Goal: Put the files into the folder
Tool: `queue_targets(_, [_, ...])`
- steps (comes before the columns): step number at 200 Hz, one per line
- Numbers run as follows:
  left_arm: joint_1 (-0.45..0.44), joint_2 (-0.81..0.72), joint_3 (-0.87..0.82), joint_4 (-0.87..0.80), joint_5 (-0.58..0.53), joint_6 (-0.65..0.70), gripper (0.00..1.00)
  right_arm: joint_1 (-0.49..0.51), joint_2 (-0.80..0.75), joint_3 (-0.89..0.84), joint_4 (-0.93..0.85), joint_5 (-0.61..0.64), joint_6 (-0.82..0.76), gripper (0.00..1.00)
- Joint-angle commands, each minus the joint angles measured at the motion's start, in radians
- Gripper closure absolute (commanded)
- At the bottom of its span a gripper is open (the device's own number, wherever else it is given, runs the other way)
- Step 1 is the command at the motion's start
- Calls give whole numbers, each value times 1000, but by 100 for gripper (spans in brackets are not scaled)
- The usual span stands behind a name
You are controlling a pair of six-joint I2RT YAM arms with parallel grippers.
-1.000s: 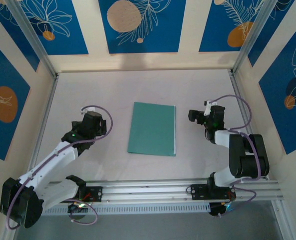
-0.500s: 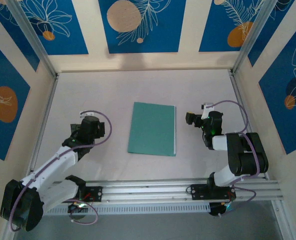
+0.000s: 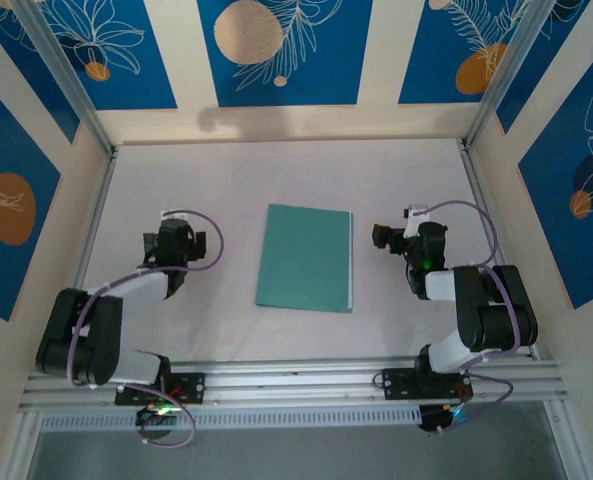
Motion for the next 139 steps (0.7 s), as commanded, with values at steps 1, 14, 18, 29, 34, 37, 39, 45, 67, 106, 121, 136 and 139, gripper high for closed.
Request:
queue_targets(1, [16,34,-9,192,70,71,0,3,1,16,27,18,-19,1])
queue_targets(14, [25,53,-28,270,97,96,0,3,1,16,30,17,-18,1])
queue_targets(18, [29,66,-44,320,99,96,0,3,1,17,30,17,-19,1])
queue_targets(29, [44,102,-94,449,105,86,0,3,1,16,28,16,-20,1])
queue_targets(34, [59,95,-106,457,133,69,0,2,1,16,29,17,-19,1])
queue_targets(37, [65,89,-113,454,150,62,0,2,1,16,30,17,-18,1])
queue_targets(39, [69,87,-118,458,158,61,0,1,2,17,28,17,-19,1])
queue_targets(45, [72,101,-142,510,163,61,0,3,1,17,29,17,-19,1])
queue_targets(67, [70,124,-236,702,160,61,0,2,1,16,30,17,-18,1])
queue_targets(106, [74,148,-241,747,143,59,0,2,2,15,32,17,-19,1])
queue_targets(121, [84,141,-149,575,185,54,0,3,1,15,32,17,-19,1])
queue_targets(136, [92,140,-149,565,199,52,0,3,1,14,32,17,-19,1])
queue_targets(139, [93,140,-151,563,200,51,0,2,2,15,32,18,-19,1])
